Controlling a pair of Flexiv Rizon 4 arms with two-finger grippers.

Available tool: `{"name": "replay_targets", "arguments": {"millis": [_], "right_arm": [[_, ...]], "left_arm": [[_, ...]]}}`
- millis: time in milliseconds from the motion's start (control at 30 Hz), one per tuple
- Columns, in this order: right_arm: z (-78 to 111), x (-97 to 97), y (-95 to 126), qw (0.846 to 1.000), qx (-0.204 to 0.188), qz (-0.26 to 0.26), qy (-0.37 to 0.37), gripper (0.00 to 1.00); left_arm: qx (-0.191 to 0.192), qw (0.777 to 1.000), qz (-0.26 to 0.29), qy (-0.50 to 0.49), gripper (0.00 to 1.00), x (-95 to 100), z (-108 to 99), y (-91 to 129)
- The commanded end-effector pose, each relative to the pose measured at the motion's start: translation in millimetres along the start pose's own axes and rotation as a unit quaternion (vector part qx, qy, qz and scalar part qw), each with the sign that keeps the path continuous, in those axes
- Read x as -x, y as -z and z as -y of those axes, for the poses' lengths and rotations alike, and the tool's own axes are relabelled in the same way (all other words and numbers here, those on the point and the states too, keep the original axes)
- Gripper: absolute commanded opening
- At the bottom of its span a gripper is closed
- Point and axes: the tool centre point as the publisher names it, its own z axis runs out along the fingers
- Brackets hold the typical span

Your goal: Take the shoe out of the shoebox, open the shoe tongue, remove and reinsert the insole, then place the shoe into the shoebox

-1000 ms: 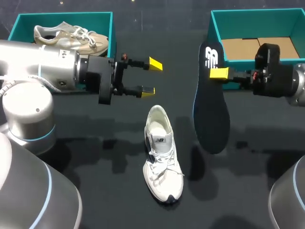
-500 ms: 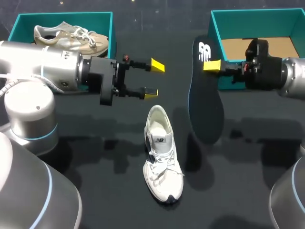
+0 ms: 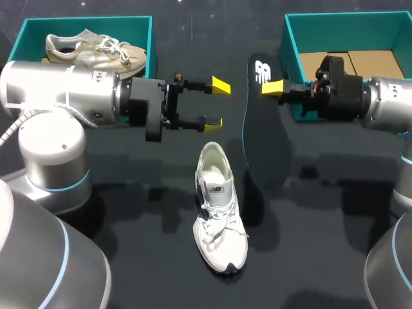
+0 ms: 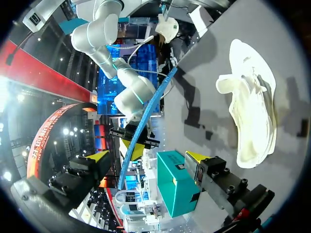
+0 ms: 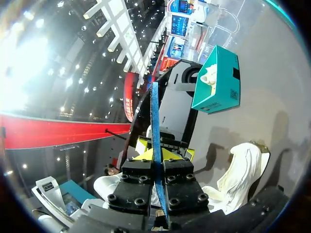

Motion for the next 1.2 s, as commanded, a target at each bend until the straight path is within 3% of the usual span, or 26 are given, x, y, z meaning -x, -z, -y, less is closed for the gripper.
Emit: {"name": "replay_targets", "arguments": {"millis": [33, 200, 600, 767, 933, 1100, 1200], "right_arm": [[-3.2, 3.5, -4.5, 1.0, -0.008, 0.005, -0.013, 0.0], [-19.6, 14.1, -18.7, 0.997, -0.021, 0.023, -0.065, 0.0], [-30.9, 37.0, -29.3, 0.989, -0.017, 0.04, -0.141, 0.0], [-32.9, 42.3, -32.3, 0.987, -0.013, 0.046, -0.154, 0.0], [-33.7, 45.2, -35.7, 0.985, -0.004, 0.049, -0.164, 0.0], [-34.0, 49.6, -40.8, 0.983, -0.001, 0.051, -0.175, 0.0], [-34.6, 51.4, -44.1, 0.983, -0.002, 0.048, -0.179, 0.0]], "left_arm": [[-0.001, 1.0, 0.001, 0.0, 1.0, -1.8, 2.0, -3.2], [0.001, 1.0, 0.008, 0.001, 1.0, -3.0, 2.5, -8.5], [0.021, 1.0, 0.021, 0.002, 1.0, -5.6, -1.5, -16.6], [0.028, 0.999, 0.021, 0.003, 0.81, -6.6, -4.3, -20.2], [0.029, 0.999, 0.018, 0.007, 0.74, -8.9, -5.7, -24.4], [0.031, 0.999, 0.019, 0.01, 0.49, -10.2, -6.9, -27.6], [0.031, 0.999, 0.019, 0.011, 0.45, -10.6, -7.7, -29.1]]}}
